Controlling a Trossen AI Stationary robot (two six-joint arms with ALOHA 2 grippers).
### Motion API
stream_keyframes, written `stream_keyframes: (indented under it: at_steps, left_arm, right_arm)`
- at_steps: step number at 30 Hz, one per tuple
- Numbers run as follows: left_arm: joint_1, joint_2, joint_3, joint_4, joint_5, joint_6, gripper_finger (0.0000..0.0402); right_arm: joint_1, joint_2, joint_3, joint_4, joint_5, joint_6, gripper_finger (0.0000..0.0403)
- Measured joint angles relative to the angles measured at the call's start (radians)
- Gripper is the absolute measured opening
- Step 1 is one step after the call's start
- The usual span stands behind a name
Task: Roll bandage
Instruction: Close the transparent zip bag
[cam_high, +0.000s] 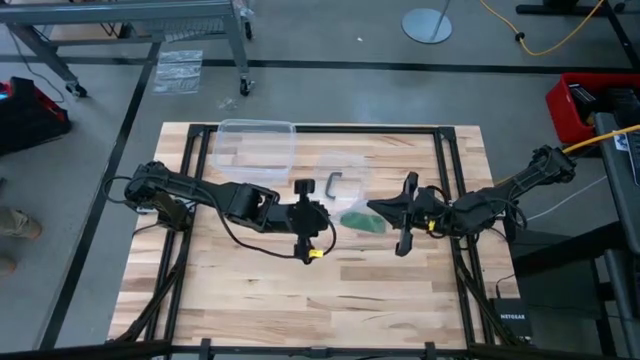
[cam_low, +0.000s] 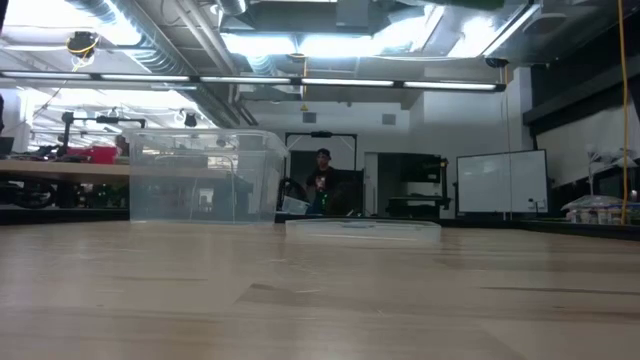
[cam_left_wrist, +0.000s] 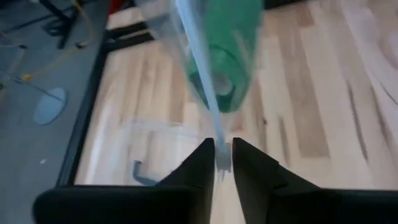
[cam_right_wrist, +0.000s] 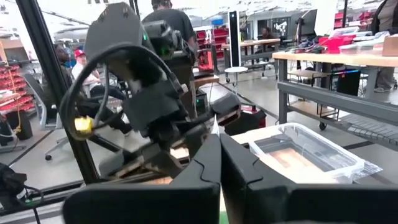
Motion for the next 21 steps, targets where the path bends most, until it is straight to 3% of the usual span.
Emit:
stream_keyframes:
  at_steps: [12,21]
  left_arm:
    - [0.003,0.000,0.001,0.092,-0.023,0.003,0.0167]
    - [0.009,0.030,0.003,0.194,-0.007,0.068,0.0171]
  right_arm:
    - [0.000,0.018,0.000,-0.033,-0.052,0.011,0.0000]
    - [-0.001,0.079,-0.002,-0.013,-0.054,0.035,0.0000]
